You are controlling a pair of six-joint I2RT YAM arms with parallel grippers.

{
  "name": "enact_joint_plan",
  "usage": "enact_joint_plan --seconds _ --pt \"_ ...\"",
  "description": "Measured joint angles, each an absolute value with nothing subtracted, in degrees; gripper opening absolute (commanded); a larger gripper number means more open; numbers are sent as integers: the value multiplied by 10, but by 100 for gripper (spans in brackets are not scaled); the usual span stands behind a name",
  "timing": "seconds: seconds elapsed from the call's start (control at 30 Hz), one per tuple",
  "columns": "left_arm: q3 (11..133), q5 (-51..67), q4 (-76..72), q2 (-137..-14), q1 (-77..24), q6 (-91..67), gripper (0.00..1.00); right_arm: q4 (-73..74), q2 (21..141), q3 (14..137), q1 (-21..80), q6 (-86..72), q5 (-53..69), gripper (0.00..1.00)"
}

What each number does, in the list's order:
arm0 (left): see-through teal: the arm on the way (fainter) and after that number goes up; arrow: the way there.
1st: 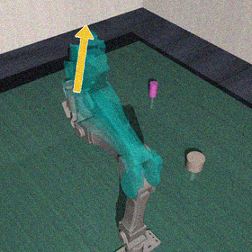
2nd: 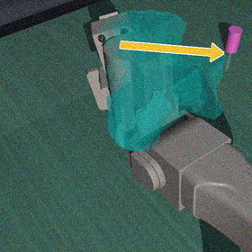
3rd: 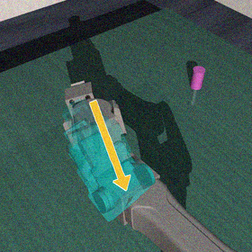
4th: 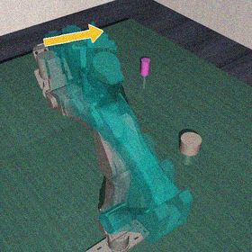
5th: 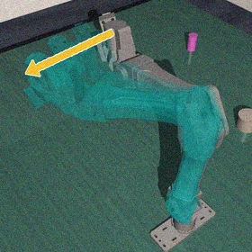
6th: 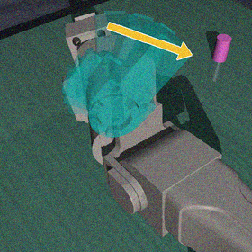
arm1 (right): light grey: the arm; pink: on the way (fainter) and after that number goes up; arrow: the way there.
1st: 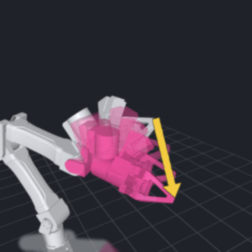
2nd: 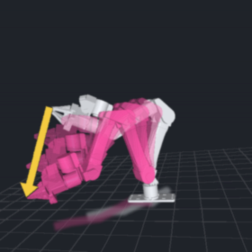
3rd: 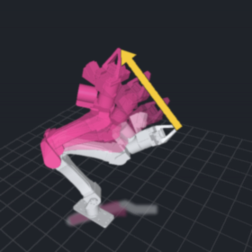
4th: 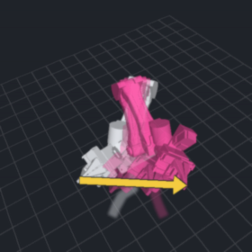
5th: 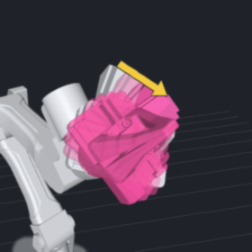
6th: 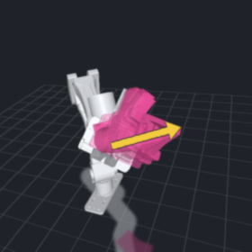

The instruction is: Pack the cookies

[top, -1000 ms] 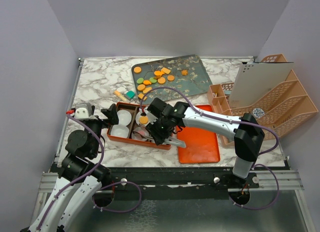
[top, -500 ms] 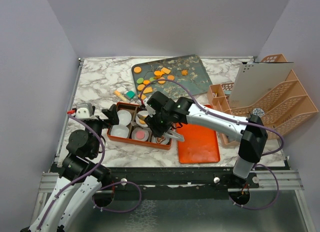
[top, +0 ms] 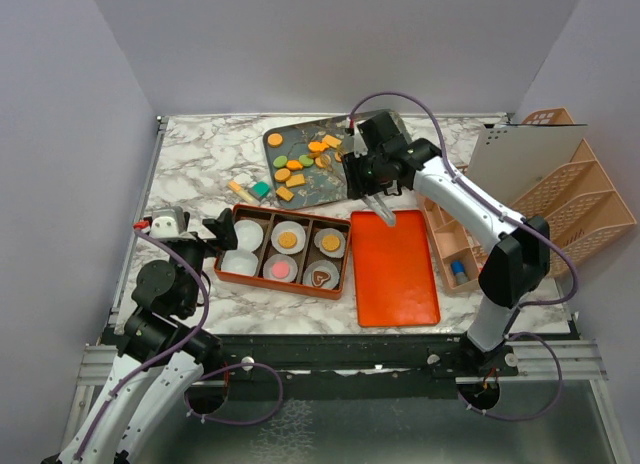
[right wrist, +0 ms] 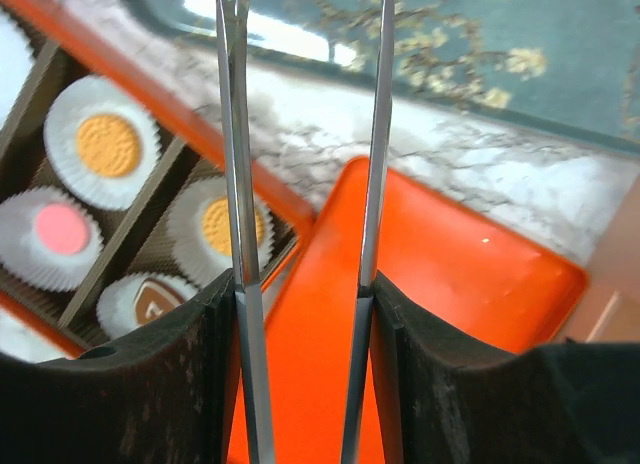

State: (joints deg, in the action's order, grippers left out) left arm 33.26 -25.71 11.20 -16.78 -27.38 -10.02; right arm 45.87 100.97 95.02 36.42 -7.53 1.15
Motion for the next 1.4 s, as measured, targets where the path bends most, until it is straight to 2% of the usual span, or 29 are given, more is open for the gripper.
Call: enact_joint_plan --seconds 0.17,0.5,1.4 --pt "333 -252 106 -168 -274 -100 99 455 1056 983 323 -74 12 51" --pt "333 -248 99 -174 -274 -100 99 461 1195 1080 317 -63 9 52" --pt "332 -244 92 -174 -274 -100 99 479 1322 1209 310 -51 10 55"
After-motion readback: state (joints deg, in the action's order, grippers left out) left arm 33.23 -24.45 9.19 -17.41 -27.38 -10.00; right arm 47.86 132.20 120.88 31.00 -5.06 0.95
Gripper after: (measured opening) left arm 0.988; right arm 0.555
